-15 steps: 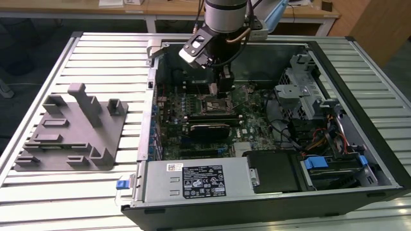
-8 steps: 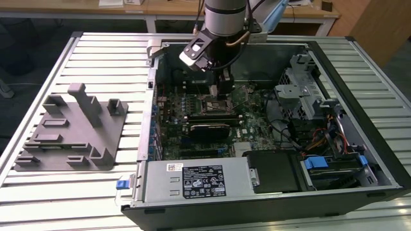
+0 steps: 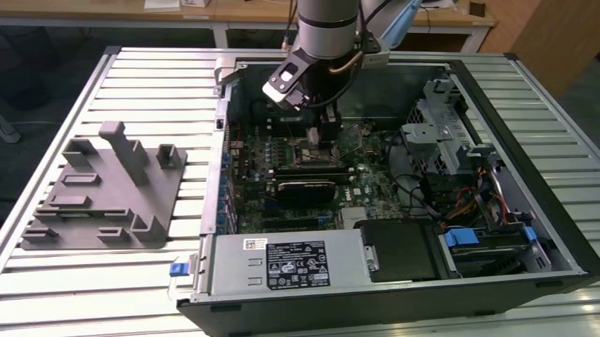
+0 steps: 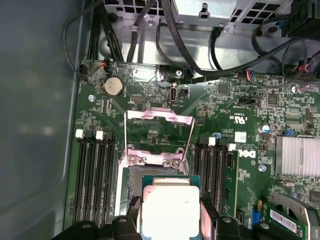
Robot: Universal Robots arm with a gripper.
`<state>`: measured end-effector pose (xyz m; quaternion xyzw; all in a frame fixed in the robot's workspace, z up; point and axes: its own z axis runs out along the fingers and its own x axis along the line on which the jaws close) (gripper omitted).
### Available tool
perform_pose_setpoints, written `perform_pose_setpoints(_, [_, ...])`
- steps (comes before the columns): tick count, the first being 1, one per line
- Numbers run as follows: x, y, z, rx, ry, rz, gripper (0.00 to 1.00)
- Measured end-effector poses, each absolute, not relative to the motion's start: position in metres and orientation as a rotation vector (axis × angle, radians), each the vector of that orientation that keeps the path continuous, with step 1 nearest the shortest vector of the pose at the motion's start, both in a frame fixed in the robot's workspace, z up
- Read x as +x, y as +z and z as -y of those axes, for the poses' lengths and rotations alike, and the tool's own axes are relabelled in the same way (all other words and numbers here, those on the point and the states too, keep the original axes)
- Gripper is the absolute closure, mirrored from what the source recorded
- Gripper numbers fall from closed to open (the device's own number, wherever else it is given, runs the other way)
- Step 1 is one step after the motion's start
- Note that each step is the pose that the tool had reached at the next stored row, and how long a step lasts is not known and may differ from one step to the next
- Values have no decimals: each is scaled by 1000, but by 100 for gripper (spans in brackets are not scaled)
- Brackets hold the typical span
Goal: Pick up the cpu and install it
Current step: 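Place the cpu into insertion slot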
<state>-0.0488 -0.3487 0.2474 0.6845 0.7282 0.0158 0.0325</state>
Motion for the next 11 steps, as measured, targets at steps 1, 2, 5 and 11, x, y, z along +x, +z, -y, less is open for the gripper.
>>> perform_pose_setpoints(1, [-49, 247, 349, 2107, 49, -2241, 45])
perform_pose_setpoints(2, [-49, 246, 349, 2108, 49, -2240, 45])
perform_pose_setpoints(5, [-49, 243, 349, 2112, 48, -2236, 45])
perform_pose_setpoints(11, [-49, 236, 349, 2127, 39, -2226, 45])
